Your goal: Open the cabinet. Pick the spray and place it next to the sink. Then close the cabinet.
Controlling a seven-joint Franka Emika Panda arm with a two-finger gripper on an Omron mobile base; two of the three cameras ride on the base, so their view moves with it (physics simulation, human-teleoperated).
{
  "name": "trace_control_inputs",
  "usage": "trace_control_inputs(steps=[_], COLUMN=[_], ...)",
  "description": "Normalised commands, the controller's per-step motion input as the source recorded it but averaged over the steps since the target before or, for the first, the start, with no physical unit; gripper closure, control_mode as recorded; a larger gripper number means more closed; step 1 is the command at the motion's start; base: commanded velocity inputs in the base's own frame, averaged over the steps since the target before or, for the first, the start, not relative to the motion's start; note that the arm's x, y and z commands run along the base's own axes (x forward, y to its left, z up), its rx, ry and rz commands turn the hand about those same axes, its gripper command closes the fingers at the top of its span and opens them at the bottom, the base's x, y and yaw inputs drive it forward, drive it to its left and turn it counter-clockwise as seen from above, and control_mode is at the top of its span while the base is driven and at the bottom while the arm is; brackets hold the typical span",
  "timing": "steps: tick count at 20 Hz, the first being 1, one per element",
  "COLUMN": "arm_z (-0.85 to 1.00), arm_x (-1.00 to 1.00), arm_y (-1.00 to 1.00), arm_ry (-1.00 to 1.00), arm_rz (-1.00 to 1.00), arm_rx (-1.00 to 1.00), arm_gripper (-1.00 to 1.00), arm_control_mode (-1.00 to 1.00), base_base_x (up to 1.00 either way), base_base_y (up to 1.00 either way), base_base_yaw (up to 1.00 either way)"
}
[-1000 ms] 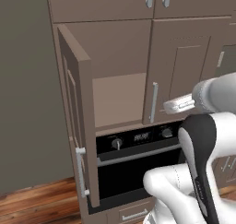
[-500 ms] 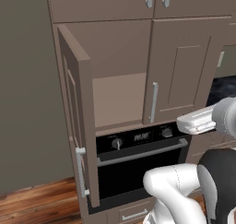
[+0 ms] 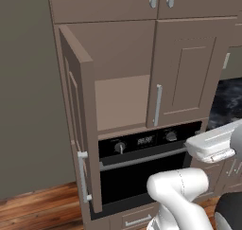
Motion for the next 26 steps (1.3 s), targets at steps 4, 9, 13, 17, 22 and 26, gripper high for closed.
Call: trace_control_inputs(steps=[4,9,13,17,22,26], arm_z=[0.04,0.13,0.0,0.0,0.0,0.04], arm_x=[-0.53,-0.46,-0.19,-0.02,-0.2,-0.44], arm_y=[0.26,0.25,0.35,0.32,0.49,0.4], arm_ry=[-0.16,-0.12,-0.05,-0.01,-0.14,-0.21], arm_rz=[0.0,0.0,0.0,0.0,0.0,0.0], arm_rx=[0.0,0.0,0.0,0.0,0.0,0.01], arm_gripper=[-1.0,-1.0,-1.0,-1.0,-1.0,-1.0], arm_control_mode=[-1.0,-1.0,-1.0,-1.0,-1.0,-1.0], base_base_x=[0.0,0.0,0.0,0.0,0.0,0.0], base_base_y=[0.0,0.0,0.0,0.0,0.0,0.0], base_base_yaw=[0.0,0.0,0.0,0.0,0.0,0.0])
